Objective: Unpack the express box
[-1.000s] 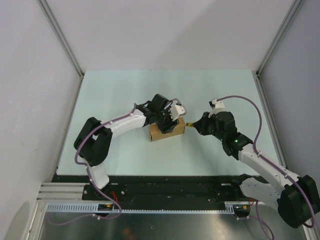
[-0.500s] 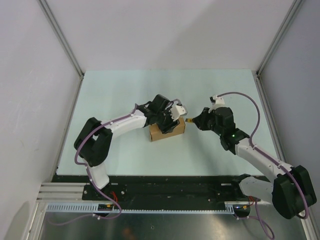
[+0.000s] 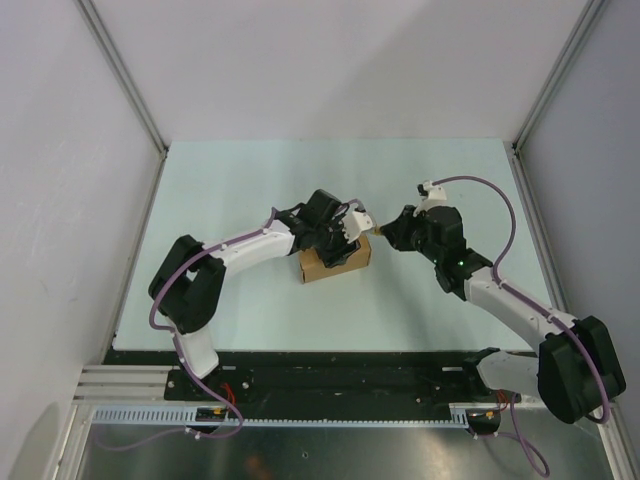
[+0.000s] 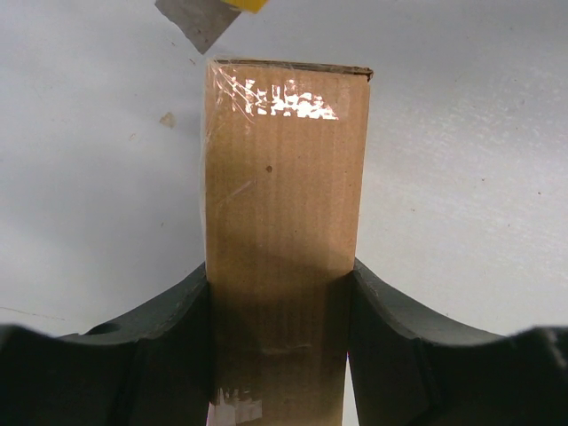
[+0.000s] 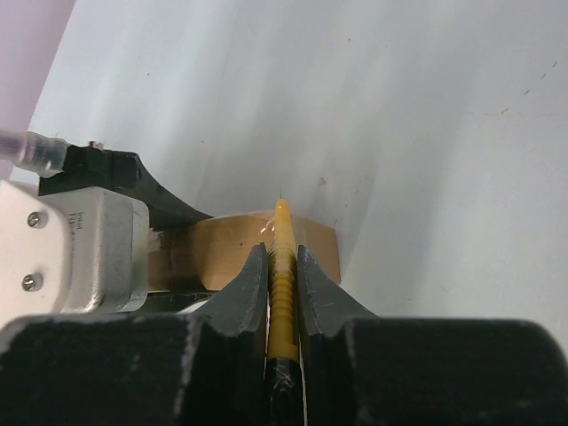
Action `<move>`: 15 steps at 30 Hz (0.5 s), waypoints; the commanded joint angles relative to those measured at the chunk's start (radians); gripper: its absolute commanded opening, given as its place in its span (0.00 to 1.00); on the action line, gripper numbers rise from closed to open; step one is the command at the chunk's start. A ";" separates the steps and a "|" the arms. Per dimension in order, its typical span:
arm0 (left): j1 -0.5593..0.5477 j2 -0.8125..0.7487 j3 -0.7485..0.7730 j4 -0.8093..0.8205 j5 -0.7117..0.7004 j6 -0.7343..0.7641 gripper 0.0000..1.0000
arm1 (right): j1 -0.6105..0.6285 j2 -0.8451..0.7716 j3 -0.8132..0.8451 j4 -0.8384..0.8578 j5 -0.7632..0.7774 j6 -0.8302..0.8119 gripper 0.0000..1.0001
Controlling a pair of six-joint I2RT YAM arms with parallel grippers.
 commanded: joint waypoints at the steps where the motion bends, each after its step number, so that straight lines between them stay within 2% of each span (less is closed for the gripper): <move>1: -0.005 0.063 -0.012 -0.070 -0.098 0.019 0.35 | 0.000 0.012 0.040 0.043 0.020 0.001 0.00; 15: -0.005 0.060 -0.018 -0.070 -0.100 0.019 0.35 | 0.015 0.041 0.038 0.016 0.000 -0.007 0.00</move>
